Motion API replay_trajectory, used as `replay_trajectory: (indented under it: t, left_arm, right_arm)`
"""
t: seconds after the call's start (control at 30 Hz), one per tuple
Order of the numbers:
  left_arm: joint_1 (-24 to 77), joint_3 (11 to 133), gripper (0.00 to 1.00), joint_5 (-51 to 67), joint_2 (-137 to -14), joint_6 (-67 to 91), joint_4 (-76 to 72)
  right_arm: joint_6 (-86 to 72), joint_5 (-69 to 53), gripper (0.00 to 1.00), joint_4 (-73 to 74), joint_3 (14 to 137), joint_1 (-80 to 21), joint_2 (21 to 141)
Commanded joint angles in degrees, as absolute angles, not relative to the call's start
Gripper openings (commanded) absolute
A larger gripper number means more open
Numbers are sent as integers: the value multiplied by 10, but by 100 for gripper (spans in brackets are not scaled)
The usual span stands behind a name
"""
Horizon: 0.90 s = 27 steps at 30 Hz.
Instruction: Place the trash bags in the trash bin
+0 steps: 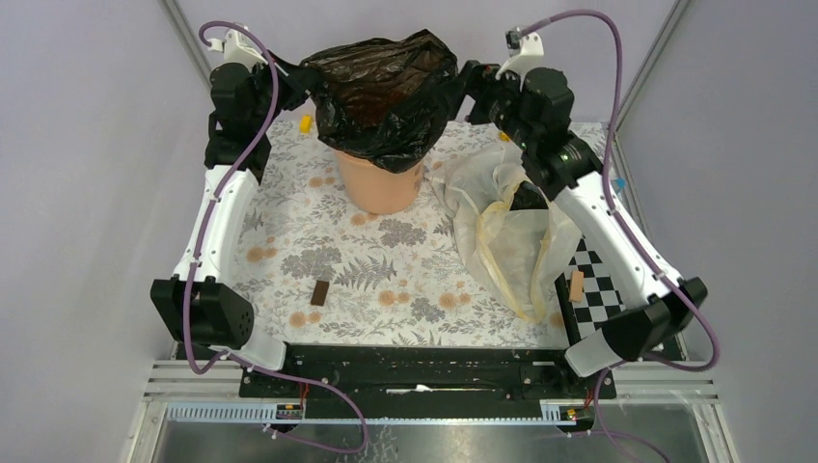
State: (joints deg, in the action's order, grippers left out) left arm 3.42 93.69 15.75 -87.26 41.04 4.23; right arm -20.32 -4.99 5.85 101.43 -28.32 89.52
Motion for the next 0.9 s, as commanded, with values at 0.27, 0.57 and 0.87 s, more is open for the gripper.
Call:
replay_trajectory:
  t: [0.27,0.57,0.87]
  left_arm:
    - [46,924,0,93,-832,362,50]
    - [46,919,0,112,-831,366,42]
    - [20,938,0,113,-828,373,58]
  right_arm:
    - [-168,-10,74,-36,793,-280,761]
    - [-203,-75,13,-59,776,-285,814]
    - [-213,-39,0,-50,851,-320,922]
